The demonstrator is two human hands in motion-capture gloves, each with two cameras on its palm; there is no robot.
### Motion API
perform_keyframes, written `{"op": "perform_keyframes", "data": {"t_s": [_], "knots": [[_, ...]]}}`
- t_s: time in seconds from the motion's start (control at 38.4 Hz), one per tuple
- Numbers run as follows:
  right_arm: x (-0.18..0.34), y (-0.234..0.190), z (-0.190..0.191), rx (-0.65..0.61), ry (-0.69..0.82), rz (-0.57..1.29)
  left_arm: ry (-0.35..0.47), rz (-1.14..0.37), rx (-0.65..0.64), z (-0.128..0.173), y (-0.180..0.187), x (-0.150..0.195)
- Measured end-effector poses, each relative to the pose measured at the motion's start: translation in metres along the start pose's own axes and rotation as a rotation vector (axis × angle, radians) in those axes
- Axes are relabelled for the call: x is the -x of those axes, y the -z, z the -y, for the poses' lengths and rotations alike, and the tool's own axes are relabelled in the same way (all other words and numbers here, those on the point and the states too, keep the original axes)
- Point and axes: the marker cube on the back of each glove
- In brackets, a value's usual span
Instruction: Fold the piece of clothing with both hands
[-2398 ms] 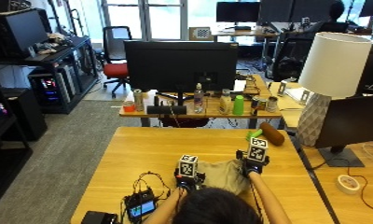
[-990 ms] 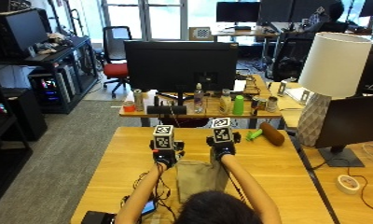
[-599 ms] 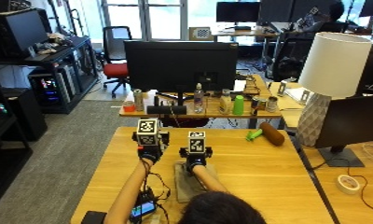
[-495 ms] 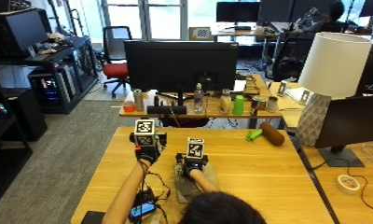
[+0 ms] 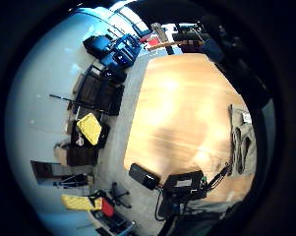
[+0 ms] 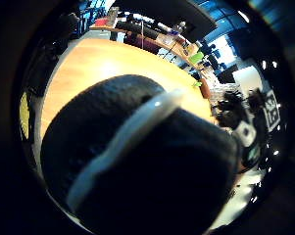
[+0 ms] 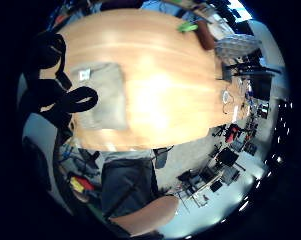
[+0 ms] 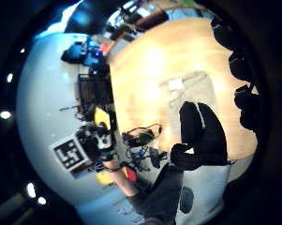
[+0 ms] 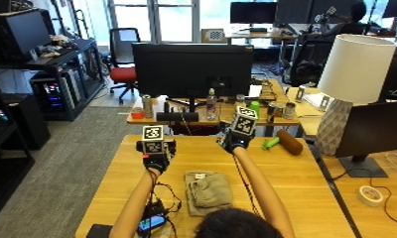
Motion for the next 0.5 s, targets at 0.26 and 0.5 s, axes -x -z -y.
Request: {"op": "perform_keyframes", "data": {"t_s": [0.26,0.5], "knots": [[-0.043,0.035,-0.012,-0.079,-0.091,0.019,0.0,-0.013,0.037,0.005,-0.004,-0.015],[-0.047,0.029,-0.011,-0.059,-0.081,0.008,-0.022,0.011,0.066,0.0,0.007,-0.029]]}}
